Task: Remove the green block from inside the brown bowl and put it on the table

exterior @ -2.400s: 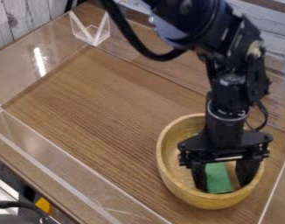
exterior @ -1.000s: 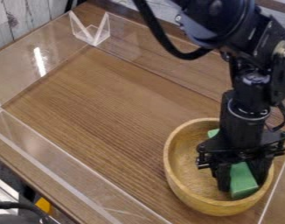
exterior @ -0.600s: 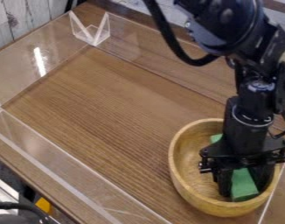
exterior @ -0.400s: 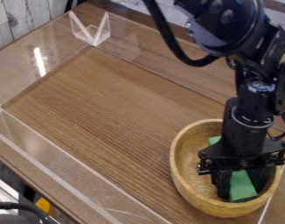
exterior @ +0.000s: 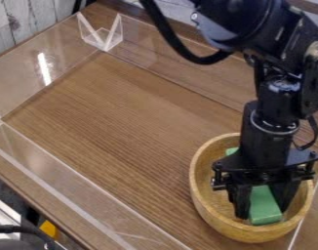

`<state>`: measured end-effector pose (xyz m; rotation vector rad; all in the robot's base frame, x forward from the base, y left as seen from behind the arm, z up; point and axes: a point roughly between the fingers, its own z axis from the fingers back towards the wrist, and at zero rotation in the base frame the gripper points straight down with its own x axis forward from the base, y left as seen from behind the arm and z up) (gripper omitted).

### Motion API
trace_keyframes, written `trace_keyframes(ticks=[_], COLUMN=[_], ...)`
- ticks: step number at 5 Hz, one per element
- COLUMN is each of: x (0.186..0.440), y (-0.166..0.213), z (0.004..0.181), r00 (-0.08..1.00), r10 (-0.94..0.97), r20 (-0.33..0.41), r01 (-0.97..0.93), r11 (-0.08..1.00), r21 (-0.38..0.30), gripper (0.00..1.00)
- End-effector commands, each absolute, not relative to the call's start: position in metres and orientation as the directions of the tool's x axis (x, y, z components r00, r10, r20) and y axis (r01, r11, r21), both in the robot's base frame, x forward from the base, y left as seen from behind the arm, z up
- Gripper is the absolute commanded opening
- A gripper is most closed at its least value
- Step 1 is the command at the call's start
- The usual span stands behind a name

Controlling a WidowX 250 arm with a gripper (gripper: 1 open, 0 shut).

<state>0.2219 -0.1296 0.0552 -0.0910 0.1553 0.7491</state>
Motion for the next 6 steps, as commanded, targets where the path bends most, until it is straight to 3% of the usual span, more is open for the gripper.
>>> trace_keyframes(ticks=[1, 4, 6], x=[0.224, 0.229, 0.225], y=[-0.131, -0.104, -0.107], z=[0.069, 0.074, 0.082], r00=[0.726, 0.703, 0.704], r10=[0.669, 0.694, 0.698], r20=[-0.159, -0.153, -0.134], r01=[-0.684, -0.709, -0.71], r11=[0.727, 0.701, 0.7], r21=[-0.064, -0.076, -0.08], gripper=[0.0, 0.0, 0.0])
